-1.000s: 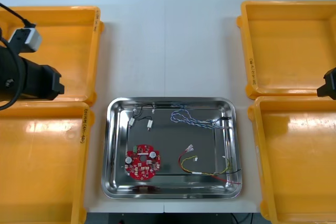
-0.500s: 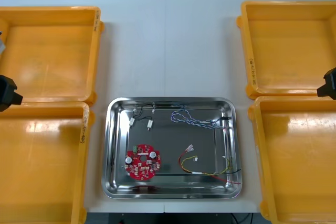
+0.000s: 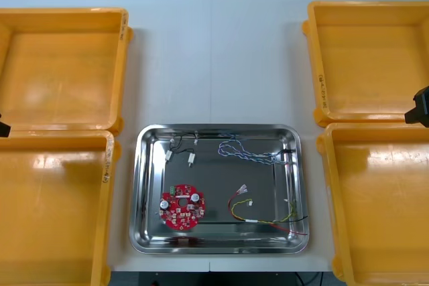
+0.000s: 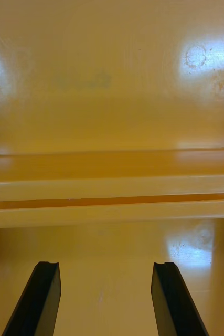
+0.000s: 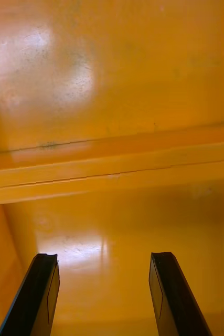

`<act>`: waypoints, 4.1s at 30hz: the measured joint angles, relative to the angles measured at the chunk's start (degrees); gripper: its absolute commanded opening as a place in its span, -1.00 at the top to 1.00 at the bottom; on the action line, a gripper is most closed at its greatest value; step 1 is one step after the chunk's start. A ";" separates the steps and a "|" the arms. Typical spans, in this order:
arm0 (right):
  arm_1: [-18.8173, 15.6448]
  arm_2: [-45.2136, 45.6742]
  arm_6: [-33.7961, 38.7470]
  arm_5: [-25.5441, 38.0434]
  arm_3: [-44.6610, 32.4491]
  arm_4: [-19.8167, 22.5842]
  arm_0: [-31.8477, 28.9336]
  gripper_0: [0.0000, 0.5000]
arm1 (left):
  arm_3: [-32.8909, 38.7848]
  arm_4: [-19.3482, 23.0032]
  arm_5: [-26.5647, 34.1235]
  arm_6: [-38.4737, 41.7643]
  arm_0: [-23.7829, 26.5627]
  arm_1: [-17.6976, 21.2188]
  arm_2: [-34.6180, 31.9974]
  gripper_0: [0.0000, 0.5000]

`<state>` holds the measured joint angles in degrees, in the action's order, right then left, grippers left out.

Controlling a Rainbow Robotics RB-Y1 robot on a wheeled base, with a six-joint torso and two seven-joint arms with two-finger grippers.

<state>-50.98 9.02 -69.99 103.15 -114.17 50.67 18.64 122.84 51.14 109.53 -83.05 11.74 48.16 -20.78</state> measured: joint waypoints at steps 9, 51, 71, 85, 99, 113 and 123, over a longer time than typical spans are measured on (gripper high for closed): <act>0.00 0.00 0.00 0.00 0.00 0.00 0.00 -1.00 | -0.47 -1.63 0.01 -5.98 -1.80 -2.11 -1.27 -1.00; 0.00 0.00 0.00 0.00 0.00 0.00 0.00 -1.00 | -0.59 -3.33 0.01 -5.98 -2.50 -2.11 -1.27 -1.00; 0.00 0.00 0.00 0.00 0.00 0.00 0.00 -1.00 | -0.61 -3.33 0.01 -5.98 -2.51 -2.11 -1.27 -1.00; 0.00 0.00 0.00 0.00 0.00 0.00 0.00 -1.00 | -0.62 -3.33 0.01 -5.98 -2.51 -2.11 -1.27 -1.00; 0.00 0.00 0.00 0.00 0.00 0.00 0.00 -1.00 | -0.63 -3.33 0.01 -5.98 -2.51 -2.11 -1.27 -1.00; 0.00 0.00 0.00 0.00 0.00 0.00 0.00 -1.00 | -0.63 -3.33 0.01 -5.98 -2.51 -2.11 -1.27 -1.00; 0.00 0.00 0.00 0.00 0.00 0.00 0.00 -1.00 | -0.64 -3.33 0.01 -5.98 -2.51 -2.11 -1.27 -1.00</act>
<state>-50.98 9.02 -69.99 103.15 -114.17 50.67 18.64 122.21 47.81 109.54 -89.03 9.23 46.05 -22.05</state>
